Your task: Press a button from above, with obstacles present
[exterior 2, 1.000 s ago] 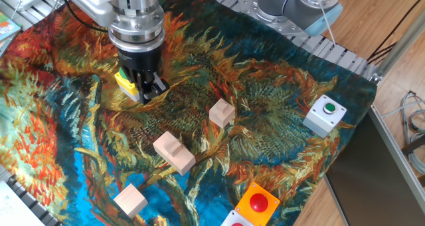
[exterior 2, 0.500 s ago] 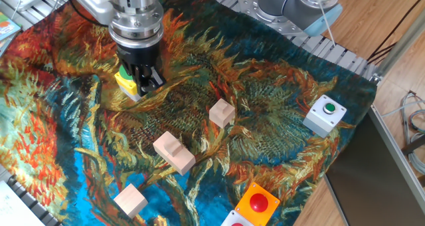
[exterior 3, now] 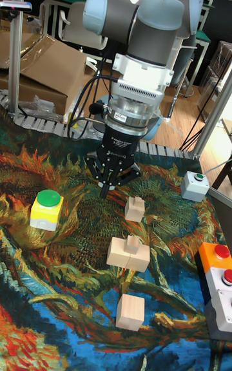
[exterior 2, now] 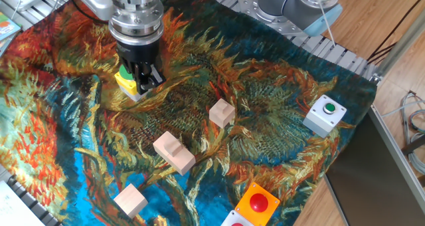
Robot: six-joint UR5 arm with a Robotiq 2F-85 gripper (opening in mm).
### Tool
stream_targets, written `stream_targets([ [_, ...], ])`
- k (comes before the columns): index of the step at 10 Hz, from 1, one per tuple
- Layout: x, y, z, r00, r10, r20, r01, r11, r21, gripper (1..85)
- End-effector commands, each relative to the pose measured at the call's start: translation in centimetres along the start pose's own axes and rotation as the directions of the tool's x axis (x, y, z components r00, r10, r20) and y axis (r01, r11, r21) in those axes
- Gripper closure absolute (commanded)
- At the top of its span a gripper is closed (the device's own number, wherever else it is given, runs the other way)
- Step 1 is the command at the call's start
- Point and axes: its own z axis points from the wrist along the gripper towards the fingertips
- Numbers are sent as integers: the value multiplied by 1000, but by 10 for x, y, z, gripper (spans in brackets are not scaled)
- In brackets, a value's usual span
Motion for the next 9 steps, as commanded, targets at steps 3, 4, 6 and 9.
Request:
stream_targets([
  [3,-16,-9,-3,993,-104,59,102,994,36,843],
  [4,-15,-13,-3,982,-179,52,177,983,53,843],
  [6,-15,-7,-2,990,-130,58,129,991,28,843],
  [9,15,-32,5,975,-220,-32,221,975,30,843],
])
